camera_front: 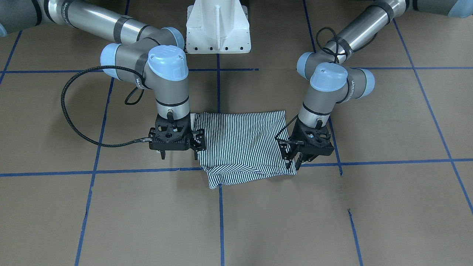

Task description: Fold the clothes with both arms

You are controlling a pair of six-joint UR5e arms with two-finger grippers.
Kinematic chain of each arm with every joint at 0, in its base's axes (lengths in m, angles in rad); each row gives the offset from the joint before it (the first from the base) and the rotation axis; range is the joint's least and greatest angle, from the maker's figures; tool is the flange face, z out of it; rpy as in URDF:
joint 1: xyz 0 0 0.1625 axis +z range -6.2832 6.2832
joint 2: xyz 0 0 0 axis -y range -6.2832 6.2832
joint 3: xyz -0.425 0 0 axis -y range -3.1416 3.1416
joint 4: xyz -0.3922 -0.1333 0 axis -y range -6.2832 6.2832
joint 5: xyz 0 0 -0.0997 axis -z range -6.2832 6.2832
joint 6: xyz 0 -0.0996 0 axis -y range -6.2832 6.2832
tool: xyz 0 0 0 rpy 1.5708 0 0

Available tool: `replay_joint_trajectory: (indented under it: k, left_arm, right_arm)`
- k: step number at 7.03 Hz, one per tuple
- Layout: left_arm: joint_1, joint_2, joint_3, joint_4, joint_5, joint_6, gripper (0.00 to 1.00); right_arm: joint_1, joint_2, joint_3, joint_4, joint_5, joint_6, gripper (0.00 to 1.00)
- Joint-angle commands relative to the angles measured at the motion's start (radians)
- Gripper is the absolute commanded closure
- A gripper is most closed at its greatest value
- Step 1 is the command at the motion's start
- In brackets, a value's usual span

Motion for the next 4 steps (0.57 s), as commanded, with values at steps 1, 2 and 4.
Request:
replay_joint_trajectory:
  k: [1, 2, 4]
  left_arm:
    - [-0.035, 0.127, -0.211, 0.103, -0.08, 0.104, 0.0]
    - [-0.064, 0.241, -0.329, 0.134, -0.102, 0.192, 0.0]
    - [-0.244, 0.516, -0.485, 0.127, -0.247, 0.475, 0.0]
  right_arm:
    - [0.078, -0.099, 0.098, 0.007, 0.112, -0.14, 0.0]
    - [0.145, -0.228, 0.211, 0.007, 0.203, -0.261, 0.0]
    - [0.341, -0.54, 0.377, 0.017, 0.373, -0.573, 0.0]
